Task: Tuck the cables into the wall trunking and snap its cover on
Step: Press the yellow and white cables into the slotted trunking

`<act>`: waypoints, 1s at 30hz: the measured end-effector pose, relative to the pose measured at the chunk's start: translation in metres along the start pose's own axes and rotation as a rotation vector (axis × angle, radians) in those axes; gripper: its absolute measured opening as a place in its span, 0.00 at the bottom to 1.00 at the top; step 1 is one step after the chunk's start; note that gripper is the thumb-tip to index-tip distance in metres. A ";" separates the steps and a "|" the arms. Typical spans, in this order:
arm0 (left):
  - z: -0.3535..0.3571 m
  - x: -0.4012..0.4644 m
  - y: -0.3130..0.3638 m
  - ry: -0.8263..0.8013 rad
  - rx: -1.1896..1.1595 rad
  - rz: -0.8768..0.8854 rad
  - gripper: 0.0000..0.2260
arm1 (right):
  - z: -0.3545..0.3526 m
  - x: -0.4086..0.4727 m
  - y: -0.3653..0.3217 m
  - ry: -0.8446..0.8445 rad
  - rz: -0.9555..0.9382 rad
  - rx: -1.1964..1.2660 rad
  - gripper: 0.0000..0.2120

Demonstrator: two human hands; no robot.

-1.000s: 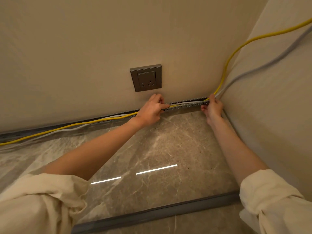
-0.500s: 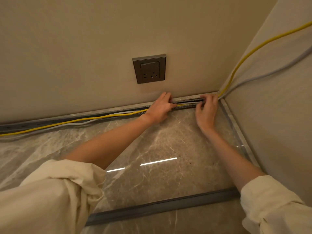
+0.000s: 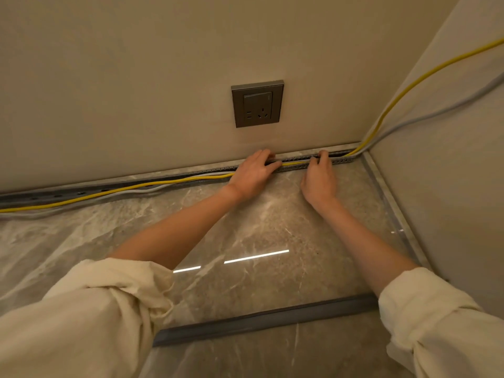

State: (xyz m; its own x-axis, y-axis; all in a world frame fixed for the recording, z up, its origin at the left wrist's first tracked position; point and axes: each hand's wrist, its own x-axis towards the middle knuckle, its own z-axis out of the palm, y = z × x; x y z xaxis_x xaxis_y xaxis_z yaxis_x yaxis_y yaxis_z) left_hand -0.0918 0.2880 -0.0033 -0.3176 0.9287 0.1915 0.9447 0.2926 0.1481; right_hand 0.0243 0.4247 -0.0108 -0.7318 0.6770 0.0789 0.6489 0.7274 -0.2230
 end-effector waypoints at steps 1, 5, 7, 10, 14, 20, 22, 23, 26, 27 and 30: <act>-0.002 -0.010 -0.005 0.020 -0.007 -0.021 0.20 | 0.000 0.000 -0.006 -0.009 0.017 -0.021 0.18; -0.014 -0.055 -0.035 0.087 -0.027 -0.139 0.20 | 0.000 0.002 -0.025 -0.073 0.085 -0.106 0.23; -0.021 -0.077 -0.051 0.114 -0.015 -0.184 0.18 | 0.001 0.003 -0.030 -0.131 0.113 -0.146 0.29; -0.031 -0.103 -0.074 0.162 -0.015 -0.253 0.13 | 0.001 0.007 -0.037 -0.198 0.140 -0.209 0.33; -0.038 -0.118 -0.094 0.184 -0.050 -0.322 0.09 | 0.003 0.010 -0.045 -0.222 0.195 -0.216 0.34; -0.030 -0.113 -0.098 0.218 -0.238 -0.415 0.06 | 0.010 -0.001 -0.054 -0.138 0.223 -0.130 0.35; -0.028 -0.109 -0.099 0.261 -0.411 -0.565 0.05 | 0.013 -0.013 -0.065 -0.054 0.101 -0.095 0.35; -0.028 -0.106 -0.100 0.277 -0.512 -0.638 0.05 | 0.015 -0.020 -0.072 -0.006 -0.011 -0.064 0.33; -0.030 -0.100 -0.105 0.296 -0.689 -0.713 0.04 | 0.024 -0.041 -0.099 0.074 -0.376 0.058 0.28; -0.030 -0.101 -0.107 0.290 -0.693 -0.702 0.03 | 0.027 -0.046 -0.108 0.075 -0.451 0.077 0.27; -0.029 -0.105 -0.110 0.269 -0.640 -0.647 0.01 | 0.033 -0.055 -0.128 0.054 -0.491 0.079 0.26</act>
State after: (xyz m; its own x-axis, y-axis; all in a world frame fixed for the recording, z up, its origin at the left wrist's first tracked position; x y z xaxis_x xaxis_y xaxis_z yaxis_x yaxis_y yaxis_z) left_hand -0.1650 0.1514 -0.0114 -0.8475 0.5228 0.0914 0.3801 0.4777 0.7921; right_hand -0.0252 0.2905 -0.0189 -0.9339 0.2627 0.2427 0.2108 0.9525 -0.2200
